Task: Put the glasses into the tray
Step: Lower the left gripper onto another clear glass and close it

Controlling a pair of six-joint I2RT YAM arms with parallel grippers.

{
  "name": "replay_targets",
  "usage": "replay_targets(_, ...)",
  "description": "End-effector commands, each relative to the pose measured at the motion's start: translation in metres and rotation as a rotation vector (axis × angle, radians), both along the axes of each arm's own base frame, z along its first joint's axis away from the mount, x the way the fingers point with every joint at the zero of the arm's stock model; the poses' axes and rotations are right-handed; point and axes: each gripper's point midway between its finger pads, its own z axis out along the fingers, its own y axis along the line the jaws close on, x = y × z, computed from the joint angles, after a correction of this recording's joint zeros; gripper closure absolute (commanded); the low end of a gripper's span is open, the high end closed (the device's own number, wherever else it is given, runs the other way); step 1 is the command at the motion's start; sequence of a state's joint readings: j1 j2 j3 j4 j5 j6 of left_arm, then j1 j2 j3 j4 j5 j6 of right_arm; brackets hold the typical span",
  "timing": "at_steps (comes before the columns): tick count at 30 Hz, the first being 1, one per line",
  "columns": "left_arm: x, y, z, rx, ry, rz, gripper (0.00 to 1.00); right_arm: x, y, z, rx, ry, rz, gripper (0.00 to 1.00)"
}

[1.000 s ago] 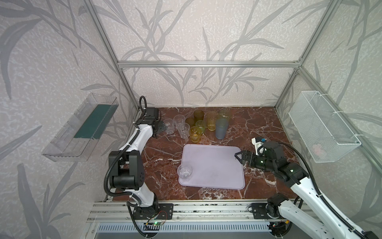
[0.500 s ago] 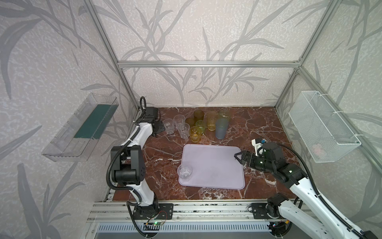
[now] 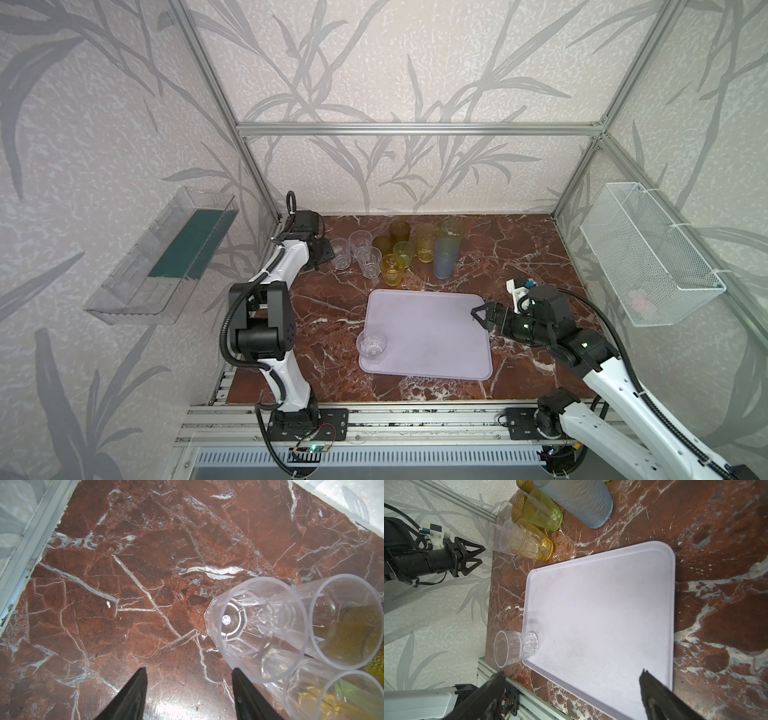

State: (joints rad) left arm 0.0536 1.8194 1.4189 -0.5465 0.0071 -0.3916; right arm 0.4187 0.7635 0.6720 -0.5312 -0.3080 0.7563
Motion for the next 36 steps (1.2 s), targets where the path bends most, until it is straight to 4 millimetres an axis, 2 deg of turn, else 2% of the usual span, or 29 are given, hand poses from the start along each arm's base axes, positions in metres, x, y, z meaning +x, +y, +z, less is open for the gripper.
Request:
replay_targets(1, 0.008, -0.004, 0.005, -0.009, -0.015, -0.019, 0.39, 0.001, 0.001, -0.002, 0.003, 0.010, 0.005, 0.01)
replay_targets(12, 0.024, -0.005, -0.001, -0.020, -0.002, -0.034, 0.50, 0.001, 0.000, -0.005, -0.004, 0.017, 0.002, 0.01)
replay_targets(24, 0.036, -0.004, -0.017, -0.013, 0.039, -0.042, 0.62, 0.001, -0.001, -0.009, -0.010, 0.032, -0.009, 0.01)
replay_targets(26, 0.036, -0.005, -0.020, -0.009, 0.047, -0.044, 0.70, 0.001, -0.002, -0.011, -0.011, 0.037, -0.012, 0.01)
replay_targets(28, 0.036, -0.006, -0.022, -0.016, 0.051, -0.048, 0.87, 0.001, -0.001, -0.014, -0.007, 0.045, -0.008, 0.01)
replay_targets(33, 0.033, -0.006, -0.021, -0.013, 0.051, -0.051, 0.90, 0.001, 0.002, -0.017, 0.006, 0.064, -0.001, 0.01)
replay_targets(36, 0.030, -0.005, -0.020, -0.006, 0.061, -0.048, 1.00, -0.001, 0.003, -0.015, 0.016, 0.060, 0.001, 0.01)
